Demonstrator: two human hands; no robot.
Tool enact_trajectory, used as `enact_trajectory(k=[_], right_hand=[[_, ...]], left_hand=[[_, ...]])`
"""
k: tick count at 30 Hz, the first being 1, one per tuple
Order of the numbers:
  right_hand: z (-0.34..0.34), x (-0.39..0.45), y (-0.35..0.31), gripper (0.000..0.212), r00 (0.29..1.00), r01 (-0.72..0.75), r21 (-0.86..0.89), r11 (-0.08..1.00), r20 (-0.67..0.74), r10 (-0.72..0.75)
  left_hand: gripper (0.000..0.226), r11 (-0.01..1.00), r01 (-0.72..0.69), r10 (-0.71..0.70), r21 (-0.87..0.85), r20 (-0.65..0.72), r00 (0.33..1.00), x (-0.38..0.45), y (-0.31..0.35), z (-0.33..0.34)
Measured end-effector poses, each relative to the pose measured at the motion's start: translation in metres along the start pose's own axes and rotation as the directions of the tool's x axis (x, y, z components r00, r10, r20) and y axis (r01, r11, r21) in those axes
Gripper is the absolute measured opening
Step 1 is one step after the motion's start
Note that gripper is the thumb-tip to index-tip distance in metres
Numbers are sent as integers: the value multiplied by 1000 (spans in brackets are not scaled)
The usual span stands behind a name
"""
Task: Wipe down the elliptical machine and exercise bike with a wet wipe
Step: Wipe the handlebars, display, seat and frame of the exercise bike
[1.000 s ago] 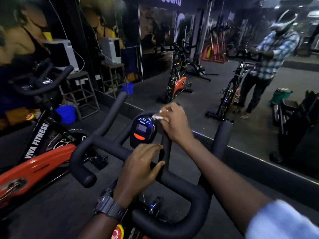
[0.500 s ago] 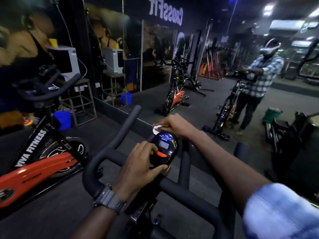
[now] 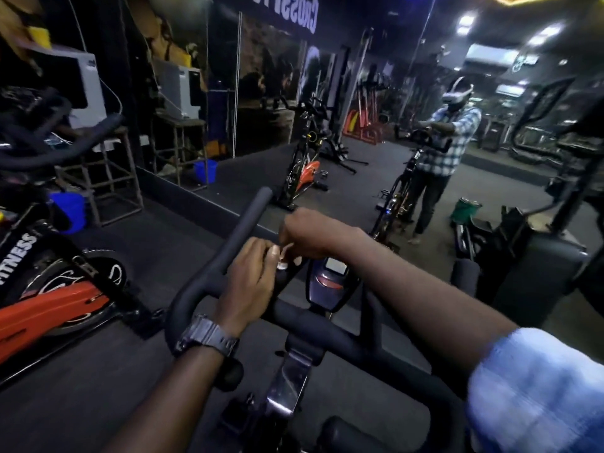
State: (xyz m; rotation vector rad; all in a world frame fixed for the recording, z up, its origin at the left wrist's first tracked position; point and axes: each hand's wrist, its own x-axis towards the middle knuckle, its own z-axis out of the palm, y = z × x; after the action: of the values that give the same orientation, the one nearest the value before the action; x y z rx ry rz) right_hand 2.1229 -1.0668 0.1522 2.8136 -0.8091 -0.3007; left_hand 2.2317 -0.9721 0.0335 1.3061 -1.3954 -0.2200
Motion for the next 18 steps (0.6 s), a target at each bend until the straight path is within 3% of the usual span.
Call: enact_trajectory(k=[3,6,8,11,13,15,16,18], right_hand=[[-13,-19,23,22,987,-159,-20,987,-17,159],[-24,-32,32,25,872,-486,-27,873,-78,483],[-18,-28,-9,28,865,-496,-23,868,-108,491],[8,-24,-80,28,942,-319,-38,947,-120,312],[15,-32,-86,26,946,-293,-66,954,-165,279],[9,-39,-64,11,888,-371,-128,920,-337,311],[6,-41,-51,14,822,-453,-143,880,-448,351],[6,-41,-43,23,733,-551,-70,831,-516,443]], left_hand=[[47,997,35,-38,-72,-36,999,-2,-4,0],[53,981,93,-108,-171,-76,991,-3,-5,1],[50,962,116,-136,-246,-64,989,-2,-2,2],[53,980,84,-96,-181,-60,994,-2,-7,2],[62,968,120,-134,-218,-53,990,-1,-8,1],[70,919,215,-236,-329,-23,972,-1,-9,1],[71,903,241,-261,-355,-8,965,-1,-9,2],[73,894,261,-282,-364,-4,960,1,-8,3]])
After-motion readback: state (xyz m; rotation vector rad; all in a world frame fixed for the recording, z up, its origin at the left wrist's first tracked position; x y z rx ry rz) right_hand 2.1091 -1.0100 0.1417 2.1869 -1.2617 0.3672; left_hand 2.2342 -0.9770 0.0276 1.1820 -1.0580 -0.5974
